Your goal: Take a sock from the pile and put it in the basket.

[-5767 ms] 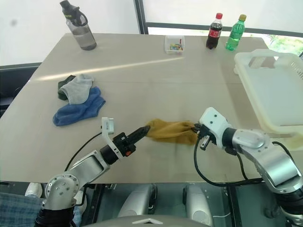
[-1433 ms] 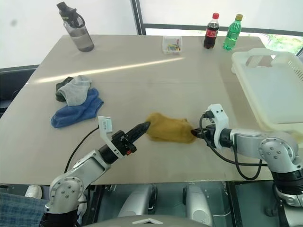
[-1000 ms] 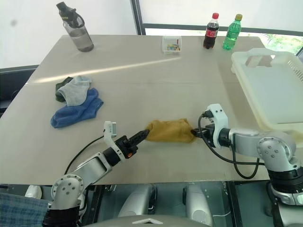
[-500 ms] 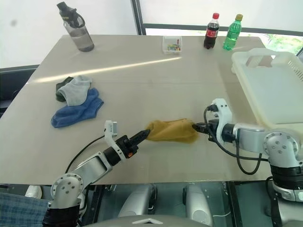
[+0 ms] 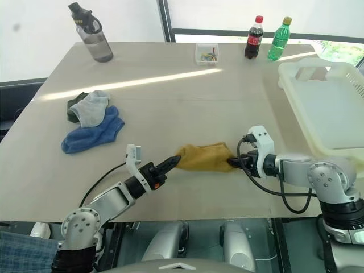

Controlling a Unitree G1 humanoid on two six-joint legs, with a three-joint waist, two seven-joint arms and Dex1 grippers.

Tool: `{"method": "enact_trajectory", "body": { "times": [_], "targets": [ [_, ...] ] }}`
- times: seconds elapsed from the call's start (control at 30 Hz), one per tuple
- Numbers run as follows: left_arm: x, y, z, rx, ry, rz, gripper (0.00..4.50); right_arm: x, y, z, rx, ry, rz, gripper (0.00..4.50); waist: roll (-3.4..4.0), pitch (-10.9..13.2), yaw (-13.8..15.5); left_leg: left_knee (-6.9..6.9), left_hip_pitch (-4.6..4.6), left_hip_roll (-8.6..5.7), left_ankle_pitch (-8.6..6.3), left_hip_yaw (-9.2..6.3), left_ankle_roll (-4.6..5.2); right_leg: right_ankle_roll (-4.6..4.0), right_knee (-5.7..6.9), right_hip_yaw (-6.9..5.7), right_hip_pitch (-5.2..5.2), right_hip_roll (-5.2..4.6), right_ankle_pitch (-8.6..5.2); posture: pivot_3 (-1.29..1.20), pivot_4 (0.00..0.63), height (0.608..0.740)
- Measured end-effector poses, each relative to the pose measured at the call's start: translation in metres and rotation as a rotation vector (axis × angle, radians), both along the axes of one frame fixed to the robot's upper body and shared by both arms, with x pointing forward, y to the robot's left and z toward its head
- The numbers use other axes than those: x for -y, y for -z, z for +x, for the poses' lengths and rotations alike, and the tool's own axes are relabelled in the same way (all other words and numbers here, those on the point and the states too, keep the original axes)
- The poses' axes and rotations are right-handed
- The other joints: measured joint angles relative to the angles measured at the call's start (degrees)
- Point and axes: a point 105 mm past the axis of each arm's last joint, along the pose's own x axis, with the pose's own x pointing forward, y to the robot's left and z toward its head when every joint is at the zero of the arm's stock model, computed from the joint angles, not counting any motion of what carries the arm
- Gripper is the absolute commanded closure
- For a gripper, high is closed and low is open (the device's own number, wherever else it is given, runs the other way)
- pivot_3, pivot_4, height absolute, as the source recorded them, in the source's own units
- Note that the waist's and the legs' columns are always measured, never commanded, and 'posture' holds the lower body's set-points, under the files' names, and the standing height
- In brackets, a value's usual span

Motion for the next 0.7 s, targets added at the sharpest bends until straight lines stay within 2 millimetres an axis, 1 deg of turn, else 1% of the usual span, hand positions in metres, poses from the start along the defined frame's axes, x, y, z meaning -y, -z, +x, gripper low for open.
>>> {"method": "enact_trajectory", "body": {
  "times": [0.1,0.17,0.3,0.33,0.4,0.47,0.53,0.7],
  "targets": [
    [0.0,0.0,0.0,0.0,0.001,0.0,4.5,0.005,-0.002,-0.002,0.01,-0.01,-0.013,1.45,0.0,0.0,0.03,0.0,-0.01,-0.01,0.0,0.0,0.0,0.0,0.0,-0.01,0.0,0.0,0.0,0.0,0.15,0.74],
    [0.0,0.0,0.0,0.0,0.002,0.001,4.5,0.008,-0.009,-0.002,0.033,-0.027,0.004,1.45,0.0,0.0,0.0,0.0,-0.01,-0.01,0.0,0.0,0.0,0.0,0.0,0.0,0.0,0.0,0.0,0.0,0.15,0.74],
    [0.0,0.0,0.0,0.0,0.003,0.002,4.5,0.01,-0.036,0.004,0.188,-0.051,0.047,1.45,0.0,0.0,-0.02,0.0,0.01,-0.02,0.0,0.01,0.0,0.0,0.0,-0.01,0.0,0.02,0.0,0.0,0.15,0.74],
    [0.0,0.0,0.0,0.0,0.004,0.002,4.5,0.009,-0.044,0.008,0.256,-0.056,0.053,1.45,0.0,0.0,-0.03,0.0,0.01,-0.02,0.0,0.02,0.0,0.0,0.0,0.0,0.0,0.03,0.0,0.0,0.15,0.74],
    [0.001,0.0,0.0,0.001,0.005,0.002,4.5,0.004,-0.051,0.013,0.383,-0.088,-0.002,1.45,0.01,0.0,-0.05,0.0,0.02,-0.01,0.0,0.01,0.0,0.01,0.0,-0.01,0.0,0.02,0.0,0.0,0.15,0.74],
    [0.001,-0.001,0.0,0.001,0.006,0.002,4.5,-0.005,-0.043,0.012,0.422,-0.15,-0.077,1.45,0.0,0.0,-0.05,0.0,0.02,-0.01,0.0,0.0,-0.01,0.01,0.01,-0.01,0.0,0.02,0.0,0.0,0.15,0.74],
    [0.001,-0.001,0.0,0.0,0.008,0.002,4.5,-0.012,-0.028,0.012,0.421,-0.185,-0.126,1.45,0.0,0.0,-0.02,0.0,0.01,0.0,0.0,-0.01,-0.01,0.0,0.0,-0.01,-0.01,-0.01,0.0,0.0,0.15,0.74],
    [0.002,-0.001,0.001,0.001,0.008,-0.003,4.5,-0.01,-0.004,0.019,0.422,-0.198,-0.243,1.45,0.0,0.0,0.11,0.01,0.01,-0.01,0.01,-0.01,-0.02,0.0,0.0,0.0,-0.01,-0.08,0.0,0.0,0.15,0.74]
  ]
}}
